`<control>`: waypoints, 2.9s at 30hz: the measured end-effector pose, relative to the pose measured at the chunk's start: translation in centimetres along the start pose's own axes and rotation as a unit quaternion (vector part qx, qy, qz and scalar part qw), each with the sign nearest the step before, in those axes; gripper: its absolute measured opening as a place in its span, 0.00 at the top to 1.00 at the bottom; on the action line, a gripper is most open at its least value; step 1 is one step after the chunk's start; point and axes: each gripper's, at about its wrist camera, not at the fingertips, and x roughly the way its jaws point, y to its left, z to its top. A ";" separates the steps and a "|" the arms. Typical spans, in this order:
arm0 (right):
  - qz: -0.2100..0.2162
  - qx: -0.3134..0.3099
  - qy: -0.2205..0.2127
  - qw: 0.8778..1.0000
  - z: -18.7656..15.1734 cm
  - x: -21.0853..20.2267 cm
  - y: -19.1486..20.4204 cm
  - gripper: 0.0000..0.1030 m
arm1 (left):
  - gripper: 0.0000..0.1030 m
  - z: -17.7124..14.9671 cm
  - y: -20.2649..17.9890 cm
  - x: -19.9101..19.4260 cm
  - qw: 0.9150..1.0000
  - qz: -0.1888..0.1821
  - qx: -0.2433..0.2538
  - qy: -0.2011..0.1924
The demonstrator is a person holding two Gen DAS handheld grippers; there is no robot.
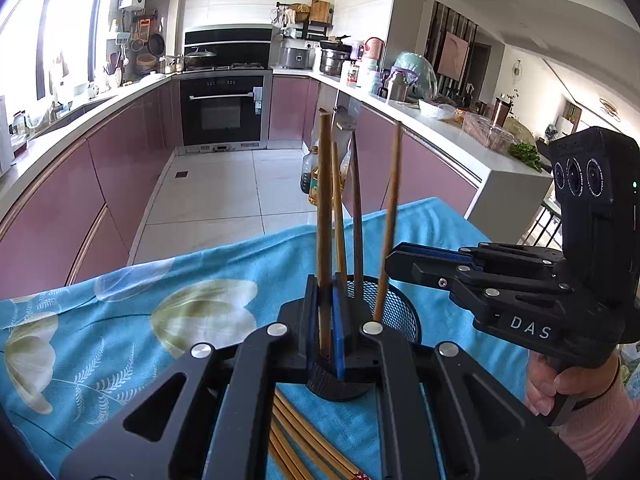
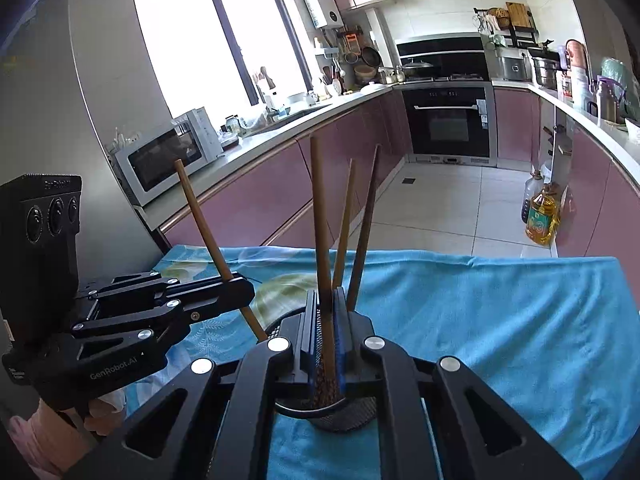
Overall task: Organize utensils
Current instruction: 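Lift both chopsticks upright and insert them into the mesh cup with both grippers, then open both grippers to drop the chopsticks into the cup and withdraw, then grasp a chopstick with the left gripper while the right gripper grasps another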
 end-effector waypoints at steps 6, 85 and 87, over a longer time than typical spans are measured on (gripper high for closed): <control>-0.004 0.010 -0.002 1.000 -0.2 0.2 -0.2 0.86 | 0.86 -0.5 1.8 1.8 1.000 -0.002 -0.021 0.008; -0.043 -0.081 0.131 0.987 -11.5 6.3 7.1 0.79 | 0.74 -15.7 5.8 2.0 0.990 0.072 -0.056 0.111; -0.045 -0.075 0.130 0.988 -11.5 6.4 7.0 0.82 | 0.78 -15.6 5.7 2.3 0.990 0.071 -0.056 0.111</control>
